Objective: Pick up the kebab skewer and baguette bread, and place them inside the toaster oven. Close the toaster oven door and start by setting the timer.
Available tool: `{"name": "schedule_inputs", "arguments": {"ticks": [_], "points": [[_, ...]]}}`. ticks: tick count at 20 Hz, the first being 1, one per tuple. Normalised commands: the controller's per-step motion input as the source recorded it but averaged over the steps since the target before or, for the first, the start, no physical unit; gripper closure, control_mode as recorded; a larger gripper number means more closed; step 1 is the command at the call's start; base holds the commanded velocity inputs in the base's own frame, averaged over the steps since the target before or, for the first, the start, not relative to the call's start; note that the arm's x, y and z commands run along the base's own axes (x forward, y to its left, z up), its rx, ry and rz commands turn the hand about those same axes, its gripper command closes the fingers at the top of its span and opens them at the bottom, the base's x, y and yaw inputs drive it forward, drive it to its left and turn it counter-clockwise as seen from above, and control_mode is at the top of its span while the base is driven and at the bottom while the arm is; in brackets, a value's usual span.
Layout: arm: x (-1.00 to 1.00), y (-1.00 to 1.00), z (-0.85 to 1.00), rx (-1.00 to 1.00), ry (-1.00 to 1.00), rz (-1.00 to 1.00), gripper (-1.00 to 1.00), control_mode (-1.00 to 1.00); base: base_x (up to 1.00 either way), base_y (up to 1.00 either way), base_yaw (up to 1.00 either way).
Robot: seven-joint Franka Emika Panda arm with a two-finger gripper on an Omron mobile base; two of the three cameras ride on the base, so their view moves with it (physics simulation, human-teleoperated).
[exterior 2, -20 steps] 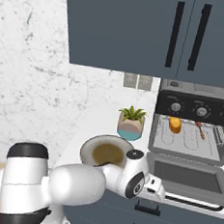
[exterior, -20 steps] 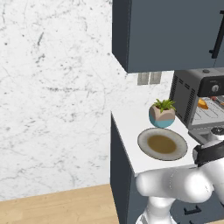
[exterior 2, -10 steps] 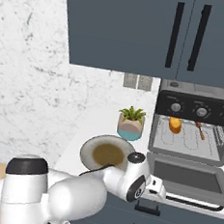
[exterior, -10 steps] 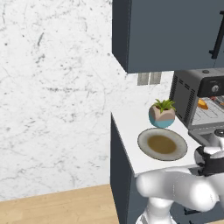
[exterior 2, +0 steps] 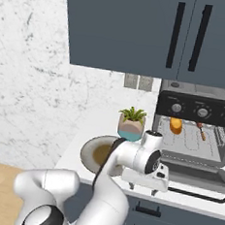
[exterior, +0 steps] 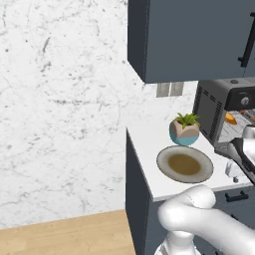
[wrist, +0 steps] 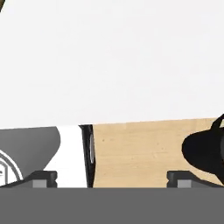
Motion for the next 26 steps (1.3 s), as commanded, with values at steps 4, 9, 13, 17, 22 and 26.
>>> {"name": "schedule_inputs", "arguments": {"ticks": [4,9,13,17,22,26], "points": [[0.87,0.14,0.55,0.0,-0.39,-0.02,-1.0,-1.0,0.0,0.0,0.0],[0.83,0.24,0.29,0.0,-0.46,-0.02,-1.0,-1.0,0.0,0.0,0.0],[0.84,0.16,0.01,0.0,-0.48,-0.01,-1.0,-1.0,0.0,0.0,0.0],[0.99,0.0,0.06,0.0,-0.39,0.0,-1.0,-1.0,0.0,0.0,0.0],[0.83,0.01,0.12,0.0,-0.32,-0.01,-1.0,-1.0,0.0,0.0,0.0],[0.52,0.14,0.0,0.0,-0.31,-0.02,-1.0,-1.0,0.0,0.0,0.0]]}}
